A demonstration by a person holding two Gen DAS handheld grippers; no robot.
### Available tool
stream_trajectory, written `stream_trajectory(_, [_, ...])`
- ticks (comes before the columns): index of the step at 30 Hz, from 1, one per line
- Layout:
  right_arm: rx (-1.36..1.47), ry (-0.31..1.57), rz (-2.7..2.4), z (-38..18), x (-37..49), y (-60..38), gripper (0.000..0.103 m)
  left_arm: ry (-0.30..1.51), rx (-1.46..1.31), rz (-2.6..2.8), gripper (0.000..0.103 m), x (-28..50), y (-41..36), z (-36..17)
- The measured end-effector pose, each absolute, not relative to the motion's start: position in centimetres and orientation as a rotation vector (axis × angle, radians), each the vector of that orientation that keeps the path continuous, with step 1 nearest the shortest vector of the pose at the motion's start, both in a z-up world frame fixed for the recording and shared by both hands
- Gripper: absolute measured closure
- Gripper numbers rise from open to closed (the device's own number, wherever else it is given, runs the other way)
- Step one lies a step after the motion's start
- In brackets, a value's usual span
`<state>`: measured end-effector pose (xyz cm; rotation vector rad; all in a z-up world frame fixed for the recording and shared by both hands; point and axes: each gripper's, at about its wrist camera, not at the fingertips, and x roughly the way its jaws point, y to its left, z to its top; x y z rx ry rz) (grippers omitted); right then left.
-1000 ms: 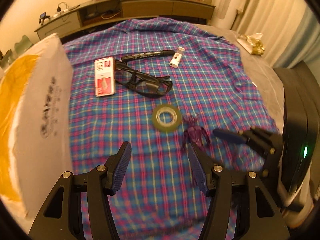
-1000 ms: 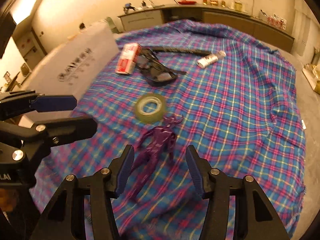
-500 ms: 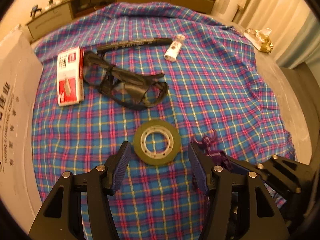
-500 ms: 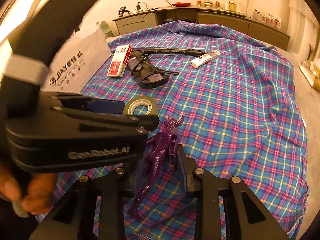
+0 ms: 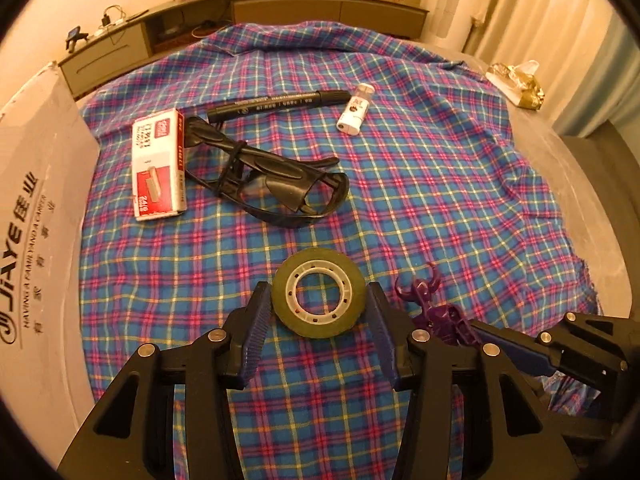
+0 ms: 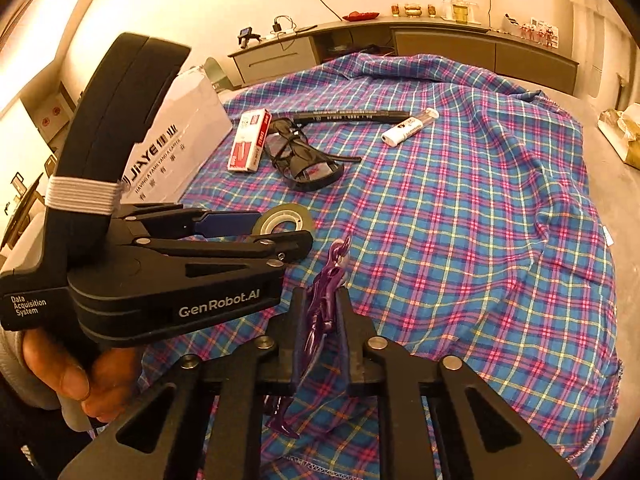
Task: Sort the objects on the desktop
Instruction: 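Grasp the green tape roll with the left tool while the right grasps the purple figurine, then lift the tape roll and purple figurine toward the white bin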
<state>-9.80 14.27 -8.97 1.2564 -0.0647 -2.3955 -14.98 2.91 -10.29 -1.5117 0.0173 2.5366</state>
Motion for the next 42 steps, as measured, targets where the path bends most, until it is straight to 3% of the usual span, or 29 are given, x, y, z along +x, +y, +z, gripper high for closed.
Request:
stream_trajectory(19, [1.156, -0.104, -2.394, -6.8, -7.9, 14.5, 0.094, -0.155, -1.441, 2.630, 0.054, -10.0, -1.3, -5.8])
stream_trajectory(42, [1.008, -0.015, -2.411, -1.7, -2.3, 9.9, 0.094, -0.130, -1.248, 2.779, 0.054, -2.5, -6.4, 1.9])
